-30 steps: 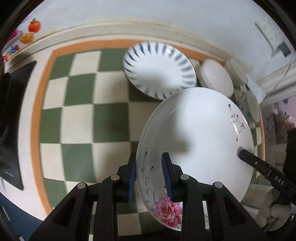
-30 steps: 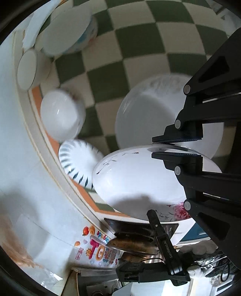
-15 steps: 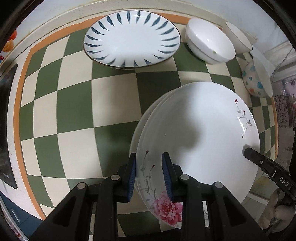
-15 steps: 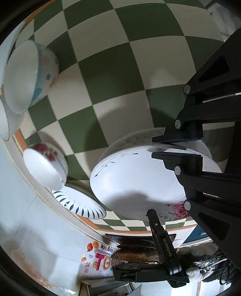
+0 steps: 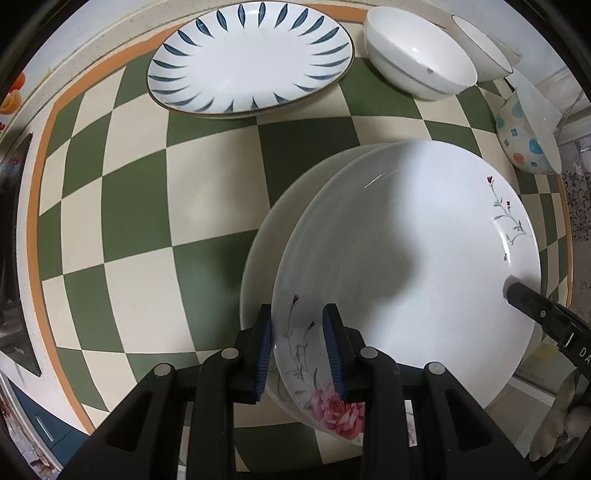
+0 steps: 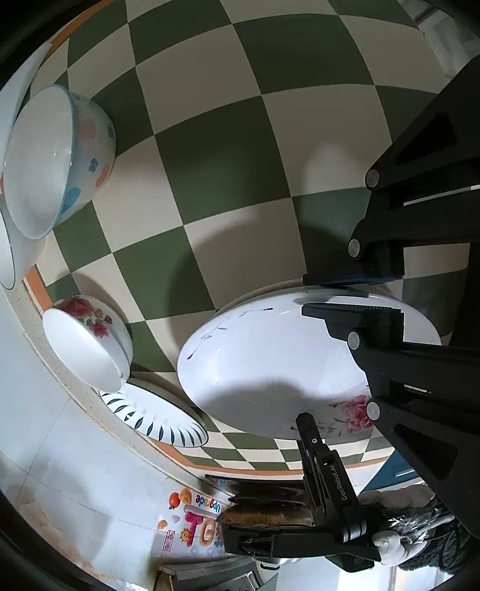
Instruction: Organize plates and bowls
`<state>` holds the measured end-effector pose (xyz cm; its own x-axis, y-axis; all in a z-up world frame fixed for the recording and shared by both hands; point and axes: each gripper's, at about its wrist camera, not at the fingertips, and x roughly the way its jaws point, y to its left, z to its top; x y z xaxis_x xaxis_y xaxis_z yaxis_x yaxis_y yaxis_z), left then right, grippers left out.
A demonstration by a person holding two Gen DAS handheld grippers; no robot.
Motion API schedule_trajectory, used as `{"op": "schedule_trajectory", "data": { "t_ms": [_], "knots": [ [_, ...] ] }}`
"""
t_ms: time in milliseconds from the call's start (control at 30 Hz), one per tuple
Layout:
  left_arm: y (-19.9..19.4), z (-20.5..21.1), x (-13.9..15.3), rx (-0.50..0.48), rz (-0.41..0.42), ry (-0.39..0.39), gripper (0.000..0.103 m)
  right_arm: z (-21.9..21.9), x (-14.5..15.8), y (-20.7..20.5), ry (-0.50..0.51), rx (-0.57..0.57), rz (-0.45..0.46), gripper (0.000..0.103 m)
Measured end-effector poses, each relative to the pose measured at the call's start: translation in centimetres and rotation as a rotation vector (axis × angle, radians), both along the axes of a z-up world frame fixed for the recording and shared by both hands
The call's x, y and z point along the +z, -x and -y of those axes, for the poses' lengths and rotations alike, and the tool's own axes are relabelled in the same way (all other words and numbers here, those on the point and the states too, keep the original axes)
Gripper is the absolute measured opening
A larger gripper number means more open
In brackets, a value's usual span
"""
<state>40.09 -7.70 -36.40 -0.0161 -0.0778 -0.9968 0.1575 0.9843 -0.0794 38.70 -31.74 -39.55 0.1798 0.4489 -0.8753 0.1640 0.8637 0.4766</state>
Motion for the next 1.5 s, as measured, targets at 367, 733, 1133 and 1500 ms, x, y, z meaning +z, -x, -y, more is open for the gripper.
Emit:
{"op": "schedule_trajectory", "data": {
  "t_ms": [367, 733, 1133, 1500],
  "knots": [
    [0.4, 0.3, 1.4, 0.014, 0.022, -0.017, 0.024, 0.4, -0.7, -0.3, -0.023, 0.001, -0.06, 0.013],
    [1.3, -1.5, 6.7, 0.064, 0.116, -0.01, 0.025, 1.8, 2.6, -0.6, -0.076, -0.042, -0.02, 0.013],
    [-9.8, -8.4, 9.2, 0.143, 0.189, 0.004, 0.027, -5.7, 6.1, -8.8, -0.146, -0.092, 0.05, 0.039],
    [-22.4, -11.1, 3.0, 0.023, 0.123, 0.012, 0.027, -11.4, -0.8, -16.4, -0.092, -0.21, -0.056, 0.039]
  ]
}}
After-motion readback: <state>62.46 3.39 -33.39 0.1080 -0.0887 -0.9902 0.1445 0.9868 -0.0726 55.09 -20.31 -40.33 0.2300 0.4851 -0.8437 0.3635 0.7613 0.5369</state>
